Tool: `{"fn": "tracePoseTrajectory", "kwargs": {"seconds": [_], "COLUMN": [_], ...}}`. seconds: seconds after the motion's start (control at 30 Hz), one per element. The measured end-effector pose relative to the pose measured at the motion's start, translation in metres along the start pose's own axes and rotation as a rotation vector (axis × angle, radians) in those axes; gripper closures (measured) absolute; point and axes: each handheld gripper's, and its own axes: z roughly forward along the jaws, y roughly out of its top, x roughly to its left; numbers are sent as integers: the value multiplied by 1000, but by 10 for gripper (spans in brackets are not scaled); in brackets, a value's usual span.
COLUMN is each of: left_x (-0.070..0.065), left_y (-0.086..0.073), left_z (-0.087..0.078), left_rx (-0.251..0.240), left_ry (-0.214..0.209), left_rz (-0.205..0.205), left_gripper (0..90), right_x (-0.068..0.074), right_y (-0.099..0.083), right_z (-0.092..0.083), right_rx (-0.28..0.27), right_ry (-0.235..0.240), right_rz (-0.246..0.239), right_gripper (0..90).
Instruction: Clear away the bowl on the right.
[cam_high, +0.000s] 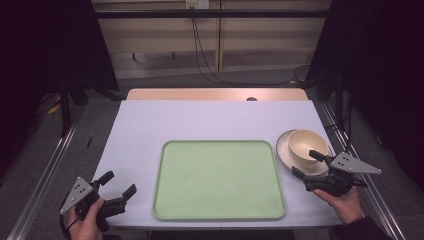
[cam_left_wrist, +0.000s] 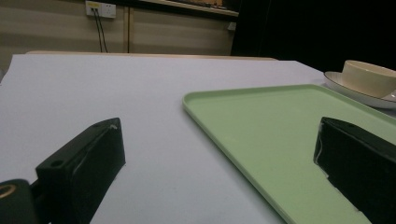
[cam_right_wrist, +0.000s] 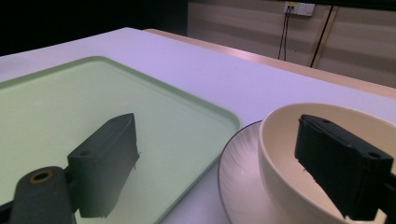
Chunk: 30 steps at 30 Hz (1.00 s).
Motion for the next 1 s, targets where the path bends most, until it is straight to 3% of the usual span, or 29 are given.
{"fn": "tracePoseTrajectory", "kwargs": {"seconds": [0.5, 0.93, 1.0], "left_x": [0, 1, 1], "left_y": [0, 0, 0], "left_z": [0, 0, 0], "left_rx": [2, -1, 10], "left_ry": [-8, -4, -1], "left_rz": [-3, -5, 10], "left_gripper": [20, 20, 20], "right_x": [-5, -21, -23], "right_y": [2, 11, 13], "right_z": [-2, -10, -11], "right_rx": [29, 49, 56], "right_ry": [-16, -20, -25], "right_rz": [35, 64, 53], "right_gripper": [126, 141, 161]}}
